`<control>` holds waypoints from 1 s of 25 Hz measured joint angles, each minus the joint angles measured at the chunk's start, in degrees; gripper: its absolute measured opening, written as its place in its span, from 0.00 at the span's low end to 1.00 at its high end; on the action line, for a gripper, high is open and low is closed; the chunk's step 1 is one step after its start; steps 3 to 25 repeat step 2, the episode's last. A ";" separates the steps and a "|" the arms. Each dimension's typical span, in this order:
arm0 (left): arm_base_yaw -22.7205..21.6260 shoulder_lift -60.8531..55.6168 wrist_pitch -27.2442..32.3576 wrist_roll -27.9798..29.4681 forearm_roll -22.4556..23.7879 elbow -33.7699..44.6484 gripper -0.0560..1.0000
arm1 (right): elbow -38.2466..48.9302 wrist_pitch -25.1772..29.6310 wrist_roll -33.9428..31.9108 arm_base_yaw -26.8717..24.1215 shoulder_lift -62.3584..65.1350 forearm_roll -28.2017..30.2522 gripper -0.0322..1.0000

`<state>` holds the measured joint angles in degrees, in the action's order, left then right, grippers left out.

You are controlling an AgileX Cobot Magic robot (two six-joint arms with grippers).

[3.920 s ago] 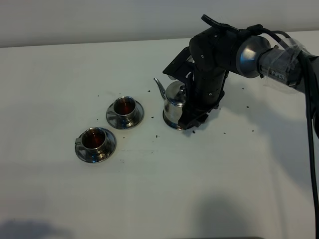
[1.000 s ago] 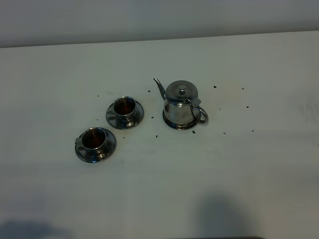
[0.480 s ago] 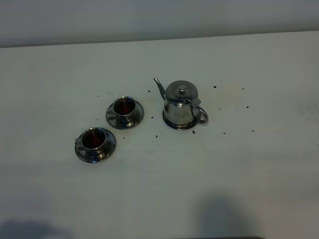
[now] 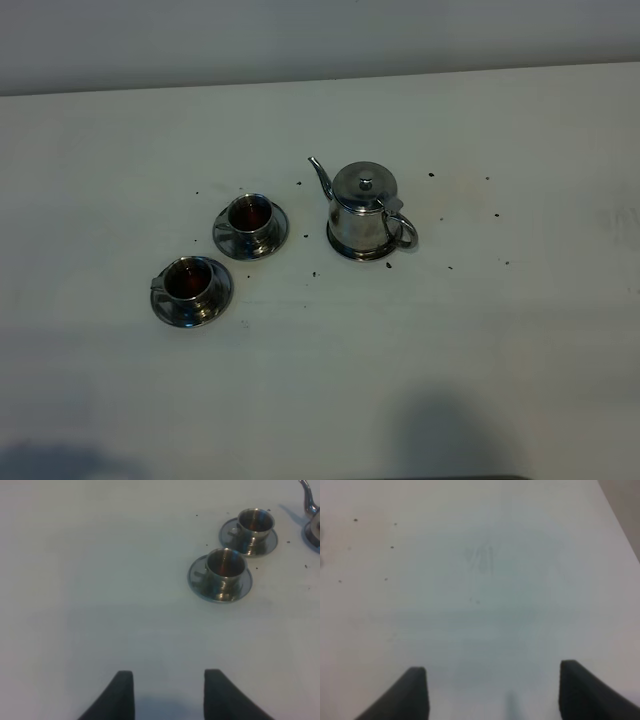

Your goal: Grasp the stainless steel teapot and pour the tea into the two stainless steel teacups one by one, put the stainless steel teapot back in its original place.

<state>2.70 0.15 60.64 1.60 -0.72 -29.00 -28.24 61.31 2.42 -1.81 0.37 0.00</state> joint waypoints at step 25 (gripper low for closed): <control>0.00 0.00 0.00 0.00 0.00 0.00 0.40 | 0.00 0.00 0.00 0.00 0.00 0.00 0.55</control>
